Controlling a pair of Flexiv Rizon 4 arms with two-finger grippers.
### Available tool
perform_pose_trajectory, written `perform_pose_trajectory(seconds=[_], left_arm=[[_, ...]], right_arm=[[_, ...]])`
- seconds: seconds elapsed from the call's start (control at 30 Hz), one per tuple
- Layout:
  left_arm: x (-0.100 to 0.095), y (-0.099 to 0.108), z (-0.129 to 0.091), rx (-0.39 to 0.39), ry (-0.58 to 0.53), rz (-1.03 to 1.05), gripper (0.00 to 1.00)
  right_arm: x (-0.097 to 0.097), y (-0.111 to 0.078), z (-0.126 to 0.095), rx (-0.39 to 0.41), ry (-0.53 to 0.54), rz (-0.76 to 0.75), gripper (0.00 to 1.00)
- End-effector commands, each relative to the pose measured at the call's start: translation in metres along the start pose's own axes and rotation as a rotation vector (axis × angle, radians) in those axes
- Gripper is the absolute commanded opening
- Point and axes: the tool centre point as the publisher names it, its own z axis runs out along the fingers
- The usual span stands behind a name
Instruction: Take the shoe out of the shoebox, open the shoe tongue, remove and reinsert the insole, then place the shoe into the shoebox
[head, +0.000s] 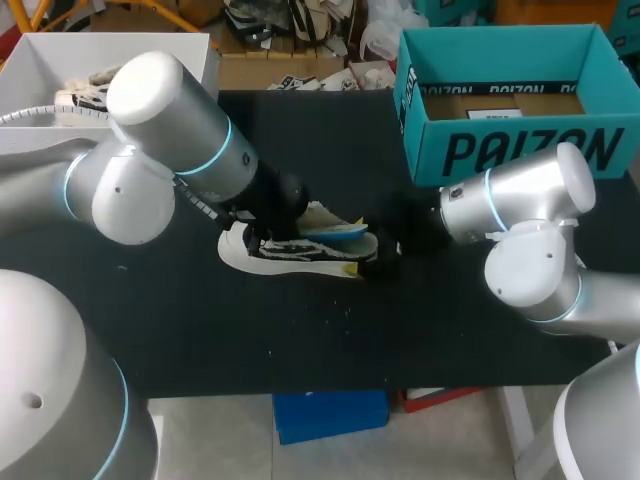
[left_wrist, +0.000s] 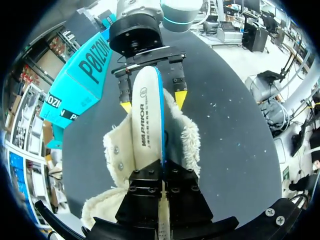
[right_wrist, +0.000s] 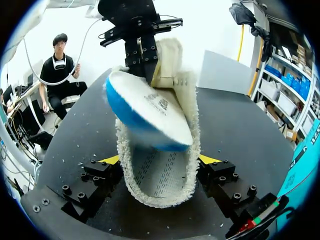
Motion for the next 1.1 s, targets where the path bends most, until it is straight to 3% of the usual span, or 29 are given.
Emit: perform_pose_trajectory(seconds=[0.03, 0.07, 0.17, 0.47, 1.1], left_arm=[[-0.011, -0.005, 0.027, 0.03, 0.016, 0.031, 0.0], [-0.011, -0.006, 0.029, 0.033, 0.02, 0.043, 0.0], [-0.006, -0.011, 0.031, 0.036, 0.021, 0.091, 0.22], [0.002, -0.021, 0.029, 0.047, 0.009, 0.174, 0.4], [-0.024, -0.051, 0.053, 0.082, -0.003, 0.233, 0.37]], right_arm=[[-0.001, -0.004, 0.001, 0.003, -0.001, 0.001, 0.0], [-0.001, -0.004, 0.001, 0.003, -0.001, 0.001, 0.0], [-0.001, -0.004, 0.001, 0.003, -0.001, 0.001, 0.0], [-0.001, -0.004, 0.001, 0.003, -0.001, 0.001, 0.0], [-0.001, -0.004, 0.001, 0.003, -0.001, 0.001, 0.0]])
